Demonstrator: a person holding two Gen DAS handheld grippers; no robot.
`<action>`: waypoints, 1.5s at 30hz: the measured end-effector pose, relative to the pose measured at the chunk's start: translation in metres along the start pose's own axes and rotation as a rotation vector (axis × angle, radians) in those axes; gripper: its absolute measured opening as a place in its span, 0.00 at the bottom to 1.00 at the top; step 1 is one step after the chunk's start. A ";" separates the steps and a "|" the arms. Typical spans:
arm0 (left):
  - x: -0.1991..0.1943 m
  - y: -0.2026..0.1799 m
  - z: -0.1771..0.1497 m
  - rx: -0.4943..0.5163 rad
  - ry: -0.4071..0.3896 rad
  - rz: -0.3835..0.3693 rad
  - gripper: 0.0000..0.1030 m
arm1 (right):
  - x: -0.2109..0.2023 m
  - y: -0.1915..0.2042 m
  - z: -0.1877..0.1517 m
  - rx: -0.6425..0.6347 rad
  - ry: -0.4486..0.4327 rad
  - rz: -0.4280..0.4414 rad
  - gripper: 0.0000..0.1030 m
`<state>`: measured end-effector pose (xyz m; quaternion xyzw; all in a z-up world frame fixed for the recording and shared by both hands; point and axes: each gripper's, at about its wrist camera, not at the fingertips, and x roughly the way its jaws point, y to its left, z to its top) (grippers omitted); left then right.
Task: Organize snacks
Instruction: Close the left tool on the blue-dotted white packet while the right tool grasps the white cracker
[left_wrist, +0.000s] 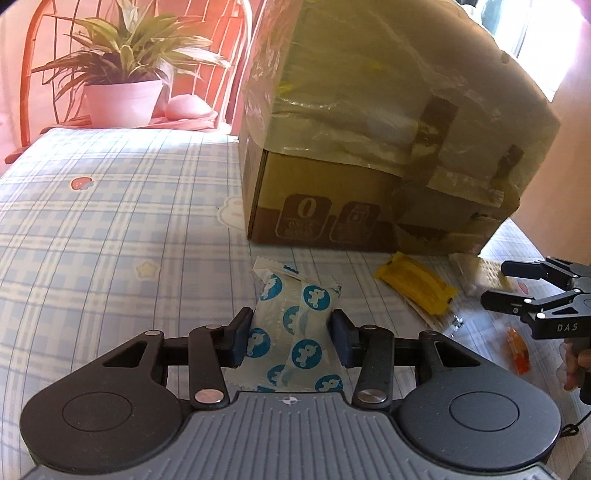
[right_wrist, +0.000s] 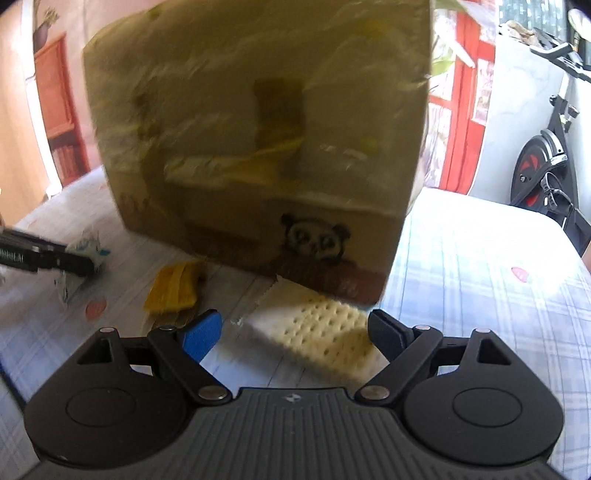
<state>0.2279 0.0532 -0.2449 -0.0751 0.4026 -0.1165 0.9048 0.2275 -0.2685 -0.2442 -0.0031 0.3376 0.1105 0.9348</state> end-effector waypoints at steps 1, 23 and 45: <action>-0.001 0.000 -0.001 -0.001 0.000 -0.002 0.47 | -0.001 0.002 0.000 -0.011 0.006 0.005 0.86; -0.005 0.001 -0.006 -0.002 -0.005 -0.008 0.47 | 0.032 -0.008 0.023 -0.201 0.154 0.057 0.87; -0.005 -0.002 -0.007 0.008 -0.005 0.004 0.47 | 0.010 -0.014 0.010 -0.073 0.146 0.107 0.57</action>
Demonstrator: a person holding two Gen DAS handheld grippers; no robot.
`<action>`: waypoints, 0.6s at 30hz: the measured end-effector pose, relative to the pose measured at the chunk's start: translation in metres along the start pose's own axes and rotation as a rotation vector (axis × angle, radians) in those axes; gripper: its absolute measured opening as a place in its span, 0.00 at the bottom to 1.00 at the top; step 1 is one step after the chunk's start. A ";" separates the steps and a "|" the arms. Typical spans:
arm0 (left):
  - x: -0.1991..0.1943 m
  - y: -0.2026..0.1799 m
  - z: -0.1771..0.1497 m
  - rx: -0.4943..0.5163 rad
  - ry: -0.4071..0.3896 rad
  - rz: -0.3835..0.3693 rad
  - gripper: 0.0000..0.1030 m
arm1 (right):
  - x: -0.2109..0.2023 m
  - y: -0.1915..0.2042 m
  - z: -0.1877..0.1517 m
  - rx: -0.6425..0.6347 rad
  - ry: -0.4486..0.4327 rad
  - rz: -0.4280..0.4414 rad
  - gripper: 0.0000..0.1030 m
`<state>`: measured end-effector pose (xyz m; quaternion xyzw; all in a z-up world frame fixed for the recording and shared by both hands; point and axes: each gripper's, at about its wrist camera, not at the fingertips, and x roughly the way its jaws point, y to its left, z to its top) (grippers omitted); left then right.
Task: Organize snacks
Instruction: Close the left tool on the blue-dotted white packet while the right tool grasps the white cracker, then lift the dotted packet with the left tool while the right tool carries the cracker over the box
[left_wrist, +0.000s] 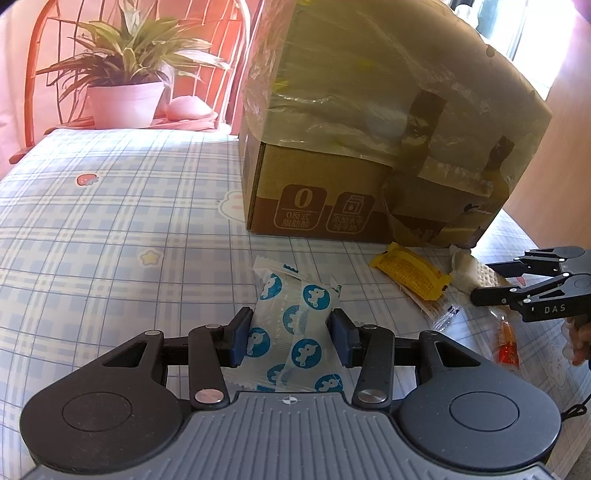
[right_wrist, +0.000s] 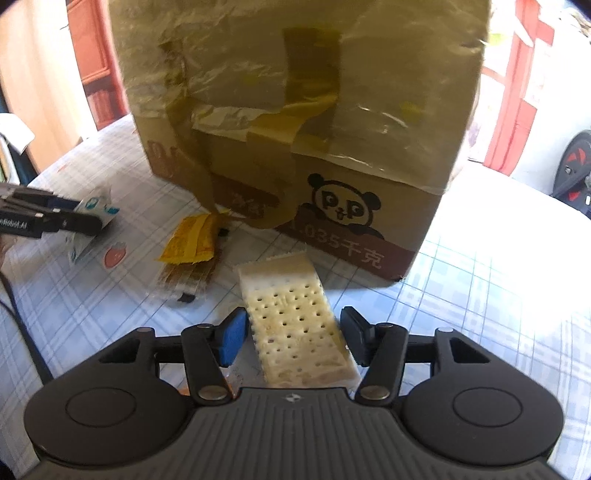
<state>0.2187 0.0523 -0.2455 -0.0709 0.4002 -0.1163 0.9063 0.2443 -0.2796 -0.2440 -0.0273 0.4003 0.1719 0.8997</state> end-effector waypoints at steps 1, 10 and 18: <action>-0.001 0.000 0.000 -0.003 0.000 -0.004 0.46 | -0.001 0.001 -0.001 0.004 -0.008 -0.007 0.57; -0.020 -0.003 0.000 -0.006 -0.026 -0.022 0.42 | -0.024 -0.001 -0.013 0.128 -0.129 -0.038 0.50; -0.037 -0.013 0.009 0.005 -0.084 -0.051 0.42 | -0.050 0.000 -0.020 0.171 -0.193 -0.038 0.50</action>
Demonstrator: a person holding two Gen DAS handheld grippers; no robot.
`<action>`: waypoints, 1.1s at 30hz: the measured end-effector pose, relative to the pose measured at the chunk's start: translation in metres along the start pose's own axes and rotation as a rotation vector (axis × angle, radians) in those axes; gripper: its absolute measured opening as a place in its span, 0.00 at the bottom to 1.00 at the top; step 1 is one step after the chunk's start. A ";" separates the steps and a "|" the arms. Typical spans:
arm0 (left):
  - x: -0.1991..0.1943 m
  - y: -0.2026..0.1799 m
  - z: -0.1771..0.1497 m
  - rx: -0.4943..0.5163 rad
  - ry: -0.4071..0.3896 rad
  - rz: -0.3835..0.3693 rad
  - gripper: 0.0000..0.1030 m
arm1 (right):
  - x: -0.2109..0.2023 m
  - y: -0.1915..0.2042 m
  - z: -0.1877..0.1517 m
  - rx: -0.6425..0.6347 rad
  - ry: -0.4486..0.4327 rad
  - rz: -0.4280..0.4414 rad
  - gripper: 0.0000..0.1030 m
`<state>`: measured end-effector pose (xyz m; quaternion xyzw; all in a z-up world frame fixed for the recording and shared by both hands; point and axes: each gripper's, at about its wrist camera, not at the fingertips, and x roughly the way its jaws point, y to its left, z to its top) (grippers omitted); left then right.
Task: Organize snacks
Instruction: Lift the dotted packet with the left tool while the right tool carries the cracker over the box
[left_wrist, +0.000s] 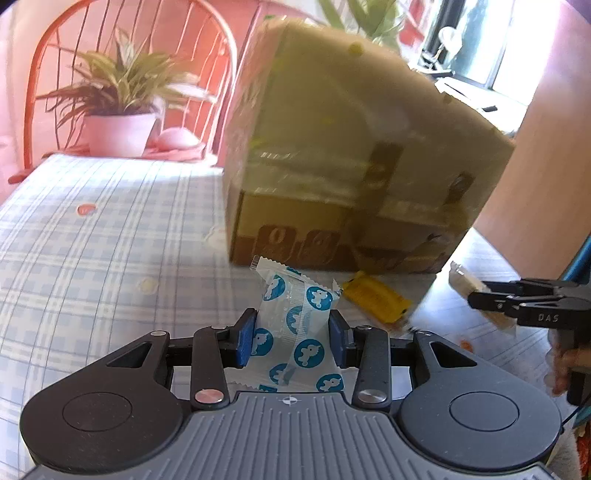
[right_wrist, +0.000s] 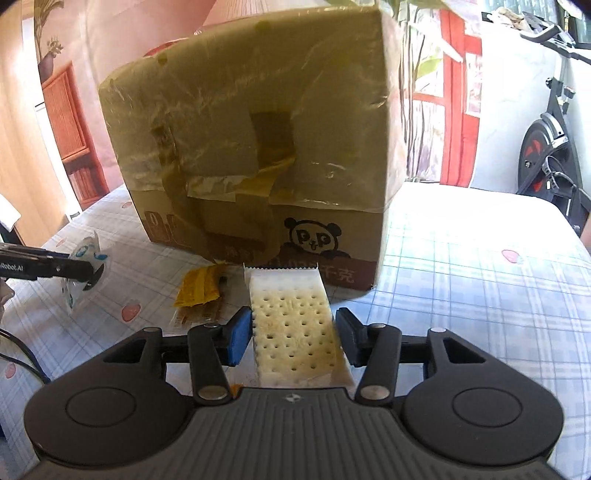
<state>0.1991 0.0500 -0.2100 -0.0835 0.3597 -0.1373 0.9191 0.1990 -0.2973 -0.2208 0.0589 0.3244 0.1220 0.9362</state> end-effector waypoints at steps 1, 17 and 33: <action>-0.002 -0.002 0.002 0.004 -0.007 -0.005 0.42 | -0.003 0.001 0.000 0.007 -0.011 0.001 0.50; -0.064 -0.044 0.082 0.126 -0.247 -0.103 0.42 | -0.084 0.033 0.066 -0.031 -0.327 0.077 0.50; -0.027 -0.082 0.212 0.183 -0.337 -0.083 0.42 | -0.052 0.034 0.169 0.004 -0.419 0.021 0.50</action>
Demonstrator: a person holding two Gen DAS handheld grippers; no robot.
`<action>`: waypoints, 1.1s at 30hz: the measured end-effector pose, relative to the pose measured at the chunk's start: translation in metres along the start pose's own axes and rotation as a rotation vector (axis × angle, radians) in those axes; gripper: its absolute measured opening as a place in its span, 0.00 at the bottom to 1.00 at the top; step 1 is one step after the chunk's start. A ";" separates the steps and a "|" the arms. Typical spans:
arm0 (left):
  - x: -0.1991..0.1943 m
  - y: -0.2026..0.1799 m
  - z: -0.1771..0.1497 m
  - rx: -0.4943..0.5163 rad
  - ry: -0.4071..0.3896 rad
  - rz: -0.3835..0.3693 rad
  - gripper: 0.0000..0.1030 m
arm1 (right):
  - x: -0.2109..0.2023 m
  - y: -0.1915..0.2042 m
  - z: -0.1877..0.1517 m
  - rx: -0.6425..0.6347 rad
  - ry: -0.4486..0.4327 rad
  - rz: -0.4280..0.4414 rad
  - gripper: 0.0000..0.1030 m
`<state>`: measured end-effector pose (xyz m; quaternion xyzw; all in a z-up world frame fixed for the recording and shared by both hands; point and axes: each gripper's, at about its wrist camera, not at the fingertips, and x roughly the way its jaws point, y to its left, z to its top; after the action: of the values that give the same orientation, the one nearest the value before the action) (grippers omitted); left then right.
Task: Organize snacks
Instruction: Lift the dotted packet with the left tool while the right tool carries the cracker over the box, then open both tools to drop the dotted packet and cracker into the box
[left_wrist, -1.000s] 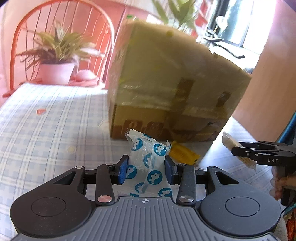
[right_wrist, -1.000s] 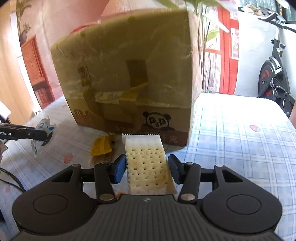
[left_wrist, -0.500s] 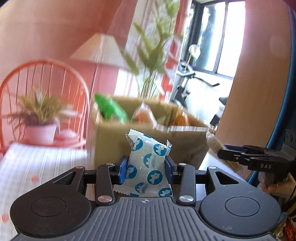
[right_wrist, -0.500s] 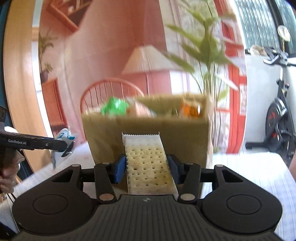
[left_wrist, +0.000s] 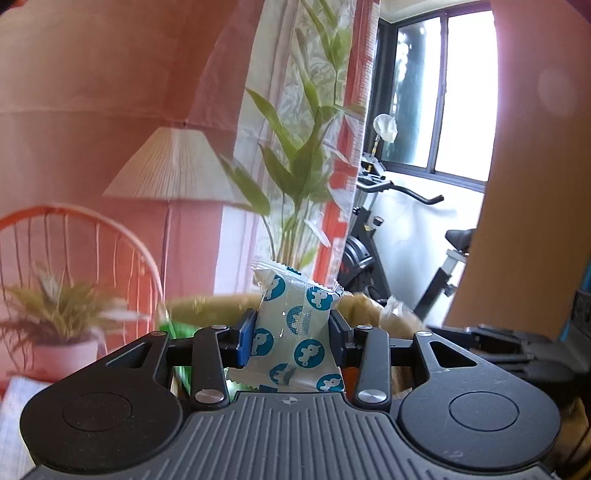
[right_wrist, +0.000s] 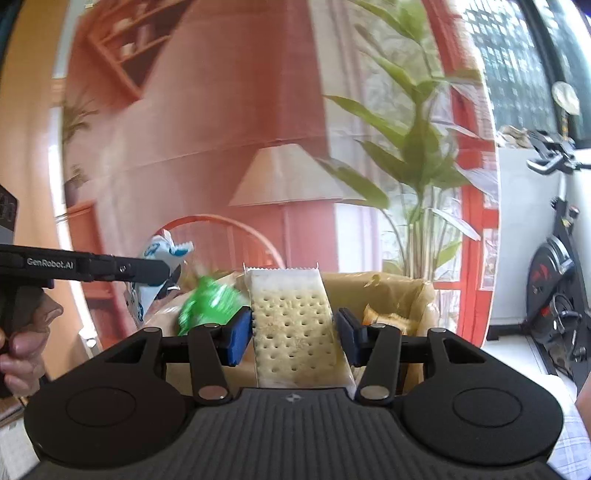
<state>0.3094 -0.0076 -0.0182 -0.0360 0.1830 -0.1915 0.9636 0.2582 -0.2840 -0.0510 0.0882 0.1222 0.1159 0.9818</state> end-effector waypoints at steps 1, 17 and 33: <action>0.007 0.002 0.005 -0.001 0.003 0.004 0.42 | 0.008 -0.002 0.002 0.015 0.001 -0.007 0.50; 0.096 0.030 0.017 0.031 0.149 0.043 0.42 | 0.082 -0.007 -0.008 0.047 0.078 -0.054 0.50; 0.070 0.031 0.013 0.020 0.140 0.030 0.65 | 0.059 0.005 -0.008 -0.005 0.061 -0.078 0.57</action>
<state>0.3856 -0.0059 -0.0347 -0.0103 0.2487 -0.1811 0.9514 0.3106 -0.2631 -0.0701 0.0774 0.1554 0.0806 0.9815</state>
